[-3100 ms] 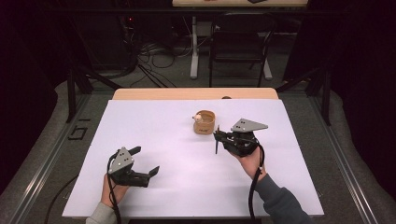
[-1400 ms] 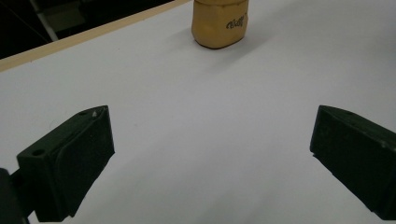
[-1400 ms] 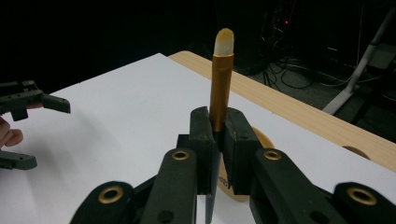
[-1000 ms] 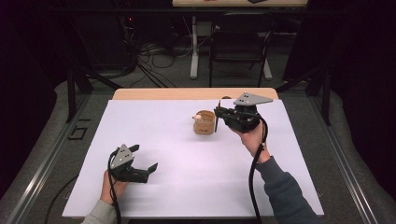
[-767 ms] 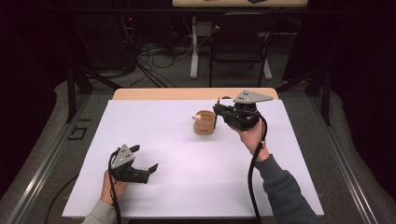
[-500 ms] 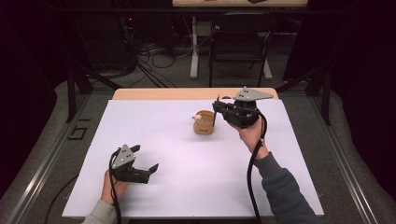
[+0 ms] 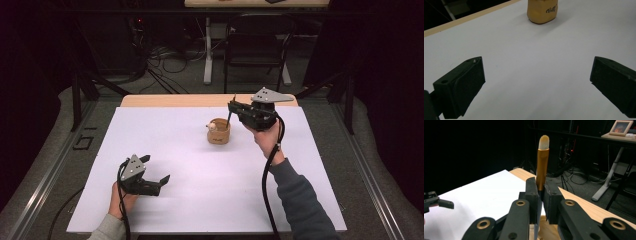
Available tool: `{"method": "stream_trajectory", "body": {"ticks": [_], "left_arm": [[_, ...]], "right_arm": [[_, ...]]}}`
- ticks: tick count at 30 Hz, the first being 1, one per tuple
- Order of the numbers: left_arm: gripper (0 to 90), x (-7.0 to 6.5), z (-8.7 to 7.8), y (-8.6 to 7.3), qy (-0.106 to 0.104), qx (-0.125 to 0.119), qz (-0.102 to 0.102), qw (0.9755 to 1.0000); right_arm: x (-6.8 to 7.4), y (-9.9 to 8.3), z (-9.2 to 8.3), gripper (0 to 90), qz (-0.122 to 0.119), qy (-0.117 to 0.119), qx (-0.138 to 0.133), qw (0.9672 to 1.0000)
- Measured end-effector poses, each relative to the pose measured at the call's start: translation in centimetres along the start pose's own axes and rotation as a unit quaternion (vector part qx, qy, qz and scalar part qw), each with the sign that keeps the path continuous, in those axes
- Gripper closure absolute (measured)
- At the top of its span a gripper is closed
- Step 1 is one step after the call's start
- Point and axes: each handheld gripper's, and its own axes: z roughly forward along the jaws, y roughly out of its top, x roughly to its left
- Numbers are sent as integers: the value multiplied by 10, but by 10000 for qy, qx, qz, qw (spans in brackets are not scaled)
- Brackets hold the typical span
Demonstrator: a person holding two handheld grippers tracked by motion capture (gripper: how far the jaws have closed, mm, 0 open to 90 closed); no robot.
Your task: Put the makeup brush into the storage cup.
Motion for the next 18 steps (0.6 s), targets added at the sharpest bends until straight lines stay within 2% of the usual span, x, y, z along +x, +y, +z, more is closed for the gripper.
{"method": "stream_trajectory", "body": {"ticks": [9,18], "left_arm": [[0,-2,-1,1,3,-21,22,10000],[0,-2,-2,1,23,-51,51,10000]], "right_arm": [[-4,1,3,836,-37,-87,-159,9998],[-7,-2,12,836,-34,-192,-176,9997]]}}
